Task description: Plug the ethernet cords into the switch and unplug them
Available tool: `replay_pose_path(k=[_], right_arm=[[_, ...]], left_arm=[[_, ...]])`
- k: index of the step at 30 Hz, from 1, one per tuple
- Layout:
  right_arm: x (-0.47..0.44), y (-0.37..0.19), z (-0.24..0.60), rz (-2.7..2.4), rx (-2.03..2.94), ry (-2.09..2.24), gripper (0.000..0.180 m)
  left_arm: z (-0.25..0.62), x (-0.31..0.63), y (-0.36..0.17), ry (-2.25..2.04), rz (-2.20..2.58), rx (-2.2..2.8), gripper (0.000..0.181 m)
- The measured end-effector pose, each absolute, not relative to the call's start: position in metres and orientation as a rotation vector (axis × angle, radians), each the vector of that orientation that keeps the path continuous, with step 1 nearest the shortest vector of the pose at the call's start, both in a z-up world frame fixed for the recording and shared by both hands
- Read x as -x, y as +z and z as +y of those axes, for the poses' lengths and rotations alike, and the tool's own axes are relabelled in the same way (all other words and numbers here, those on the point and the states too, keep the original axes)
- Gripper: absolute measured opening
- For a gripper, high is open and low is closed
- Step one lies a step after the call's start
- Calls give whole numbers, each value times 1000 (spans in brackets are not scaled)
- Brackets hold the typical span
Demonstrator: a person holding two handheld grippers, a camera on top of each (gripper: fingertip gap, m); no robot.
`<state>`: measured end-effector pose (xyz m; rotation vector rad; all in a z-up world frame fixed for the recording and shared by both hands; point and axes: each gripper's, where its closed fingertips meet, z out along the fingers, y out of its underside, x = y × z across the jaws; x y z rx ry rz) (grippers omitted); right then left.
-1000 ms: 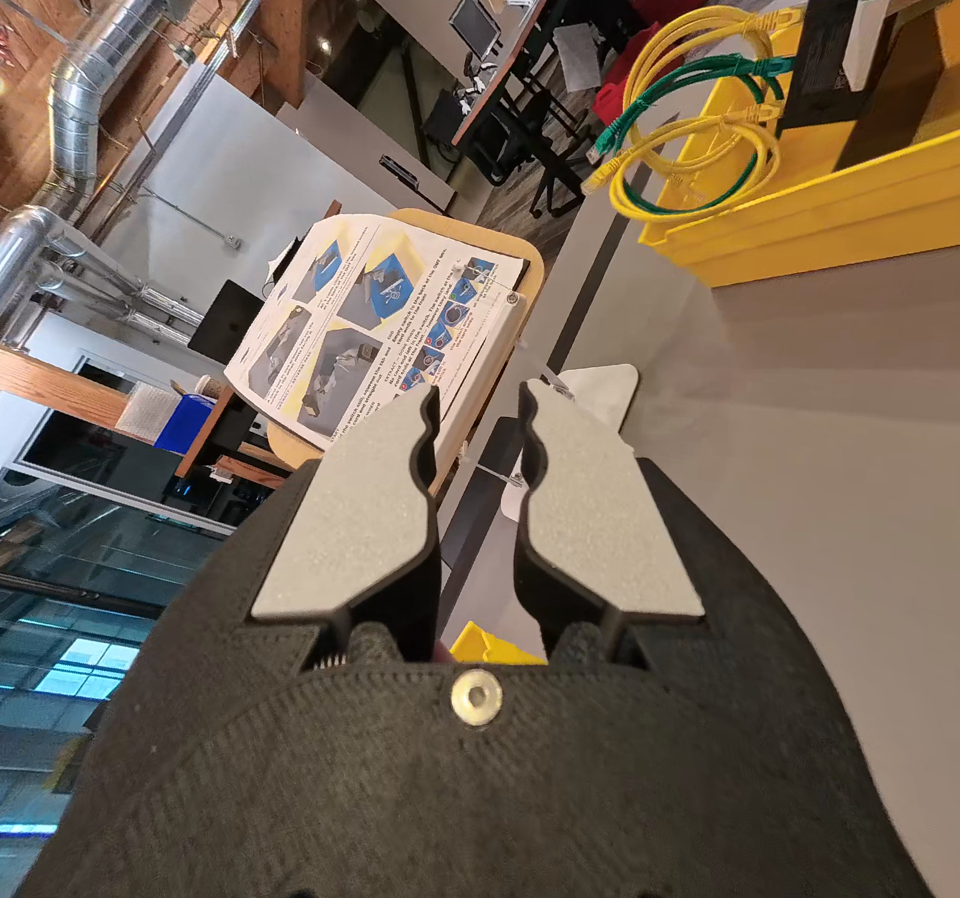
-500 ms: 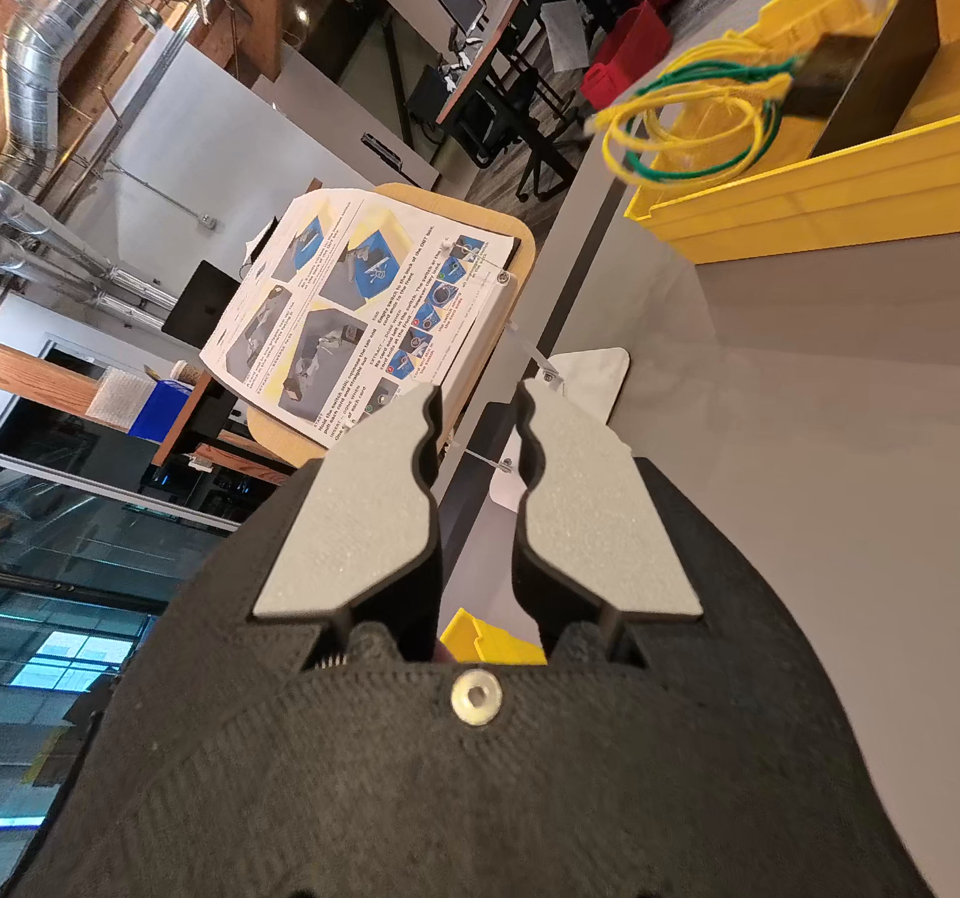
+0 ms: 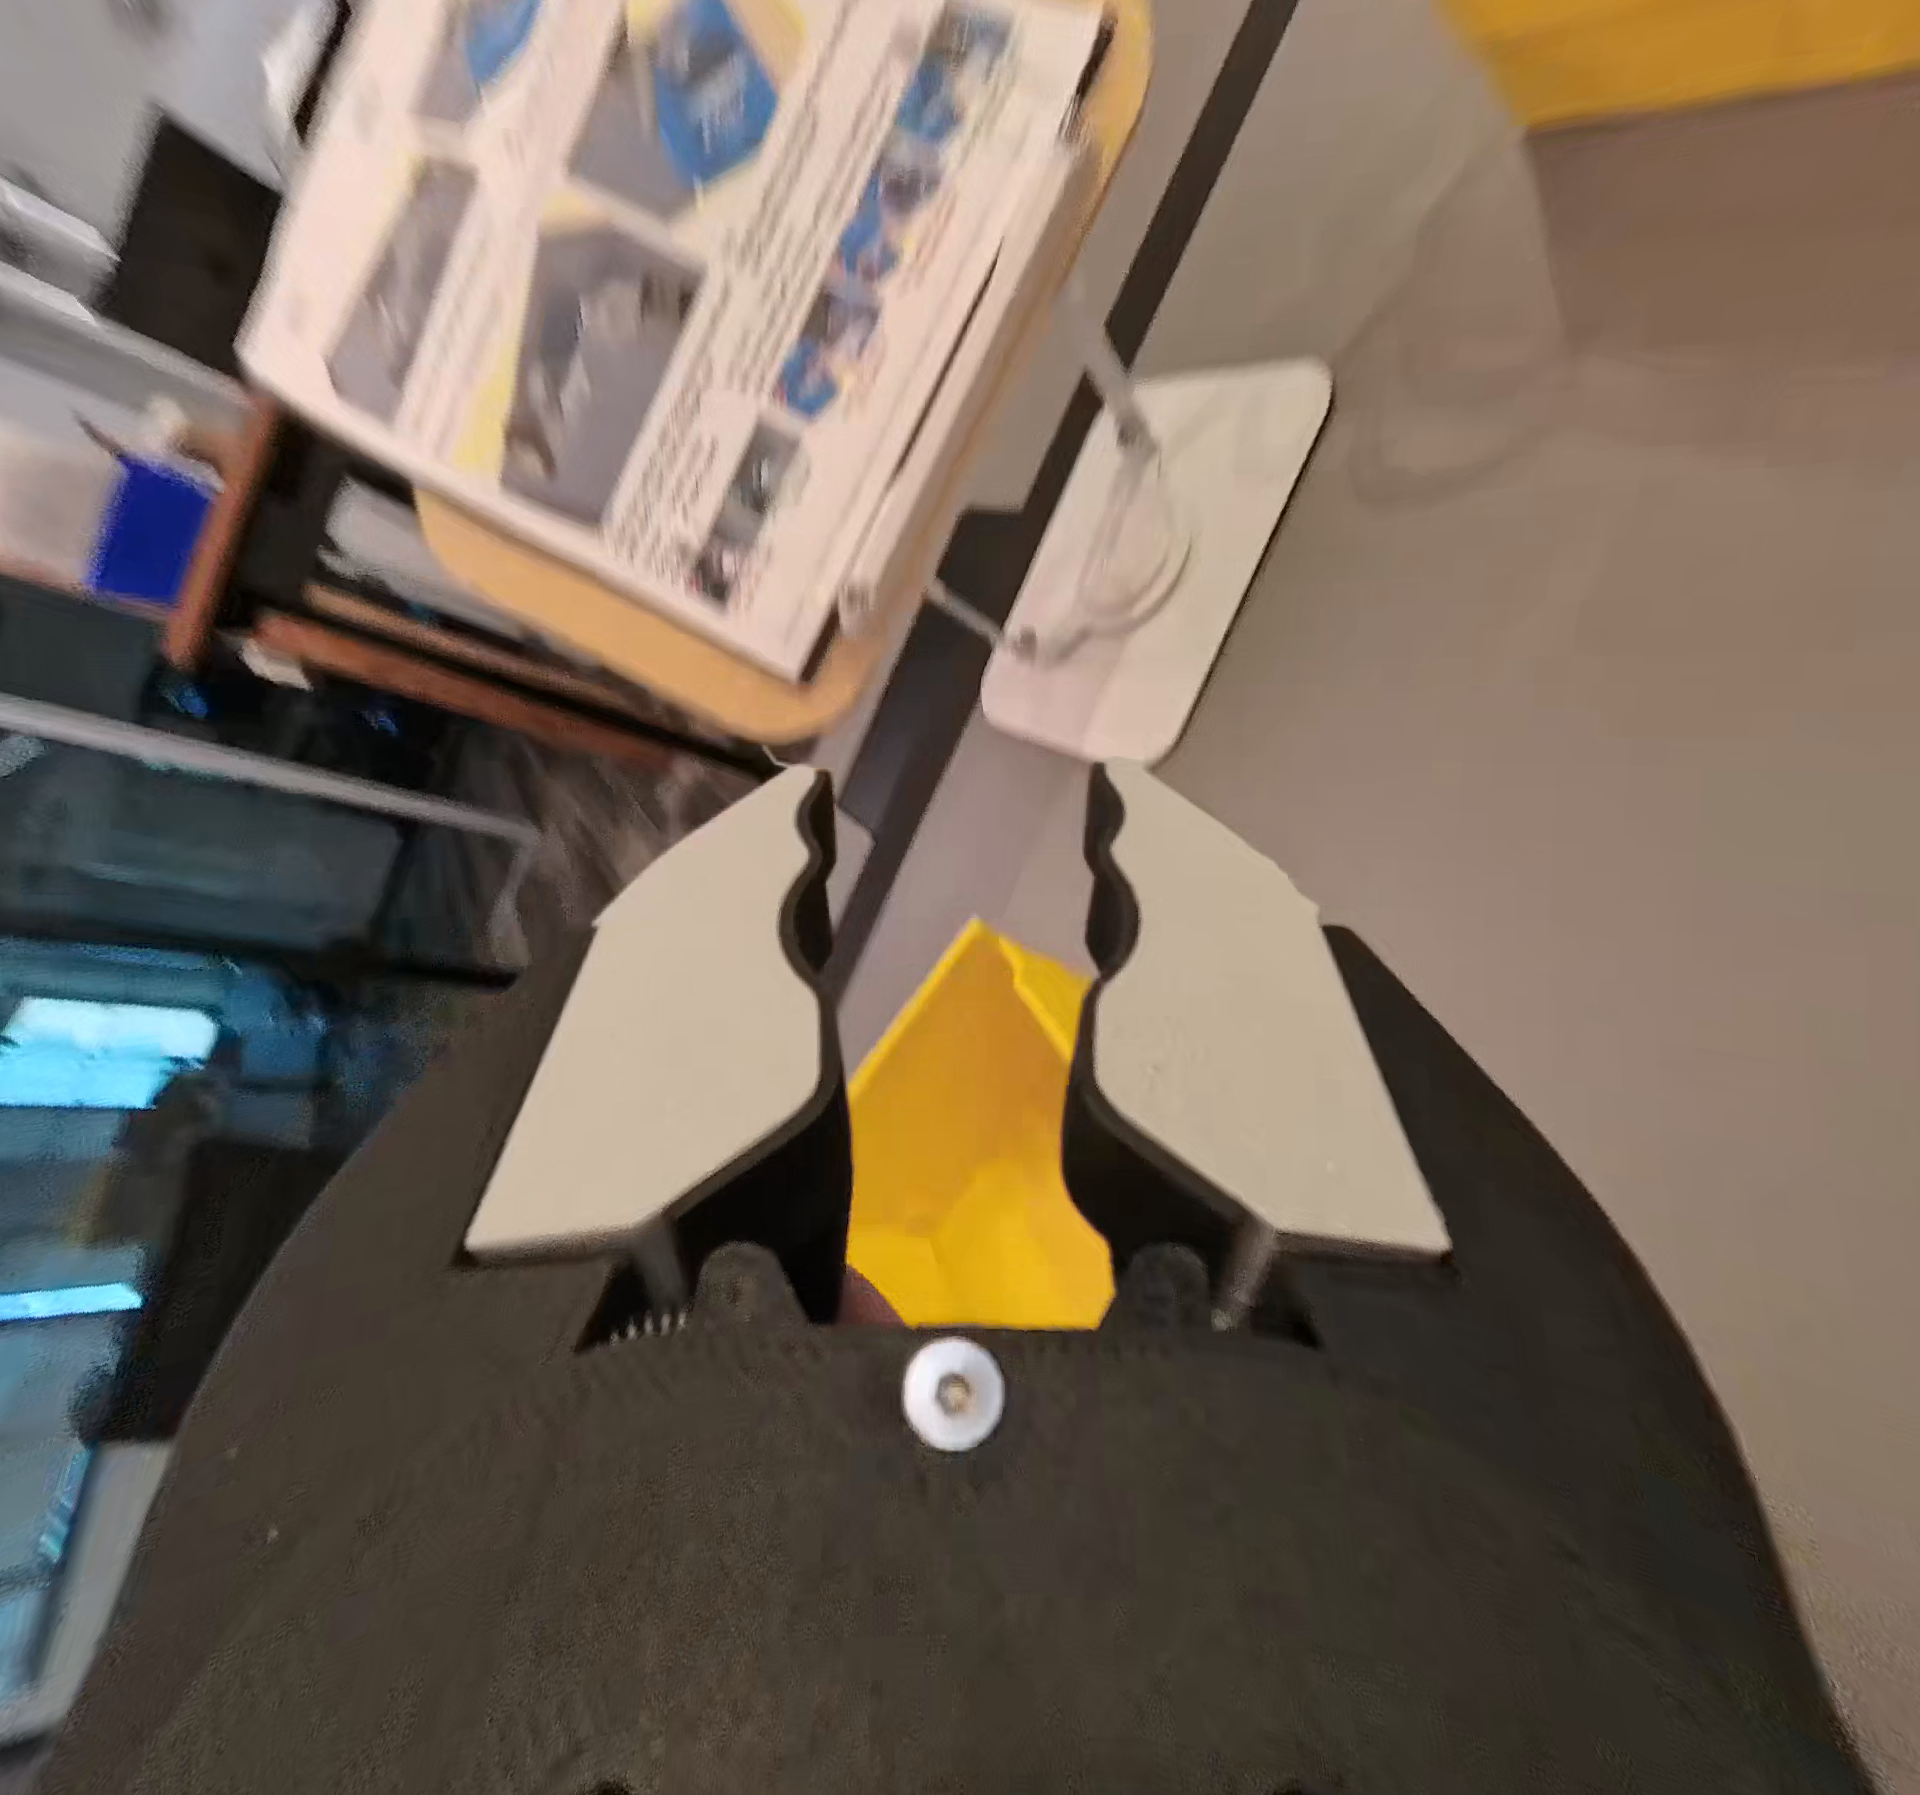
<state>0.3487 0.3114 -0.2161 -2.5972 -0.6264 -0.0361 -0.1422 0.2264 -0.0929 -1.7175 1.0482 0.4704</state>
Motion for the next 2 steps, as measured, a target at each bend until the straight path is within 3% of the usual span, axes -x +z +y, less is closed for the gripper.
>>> replay_pose_path(k=[1,2], right_arm=[[-358,-225,309,-605,2625,-24,78],[-365,-234,307,-604,2642,-20,78]], left_arm=[[227,163,-100,438,1021,1811,48],[226,185,-111,394,990,1925,50]])
